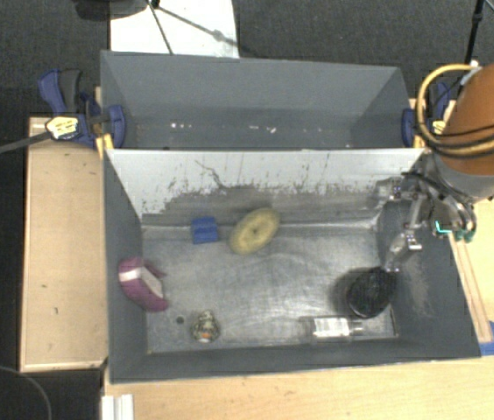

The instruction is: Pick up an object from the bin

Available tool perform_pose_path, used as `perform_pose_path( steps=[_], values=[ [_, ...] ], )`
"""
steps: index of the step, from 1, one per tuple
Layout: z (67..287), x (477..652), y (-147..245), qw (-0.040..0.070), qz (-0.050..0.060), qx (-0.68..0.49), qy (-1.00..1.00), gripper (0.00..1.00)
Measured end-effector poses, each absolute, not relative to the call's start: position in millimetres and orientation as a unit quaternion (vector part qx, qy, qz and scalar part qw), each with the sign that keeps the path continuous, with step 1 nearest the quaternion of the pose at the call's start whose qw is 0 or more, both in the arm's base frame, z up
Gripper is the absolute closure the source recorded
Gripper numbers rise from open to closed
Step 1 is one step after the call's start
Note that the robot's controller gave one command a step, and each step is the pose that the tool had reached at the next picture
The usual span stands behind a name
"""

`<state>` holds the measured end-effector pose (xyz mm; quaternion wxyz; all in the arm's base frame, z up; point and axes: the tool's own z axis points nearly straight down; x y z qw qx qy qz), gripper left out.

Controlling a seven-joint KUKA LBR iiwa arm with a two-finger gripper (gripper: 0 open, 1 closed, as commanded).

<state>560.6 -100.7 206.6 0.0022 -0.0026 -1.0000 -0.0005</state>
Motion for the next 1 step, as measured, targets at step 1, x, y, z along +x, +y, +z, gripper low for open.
perform_pose_path(
  steps=[1],
  values=[
    [67.7, 504.8, -141.4, 0.003, 0.0, -0.067, -0.998, 0.0]
  ],
)
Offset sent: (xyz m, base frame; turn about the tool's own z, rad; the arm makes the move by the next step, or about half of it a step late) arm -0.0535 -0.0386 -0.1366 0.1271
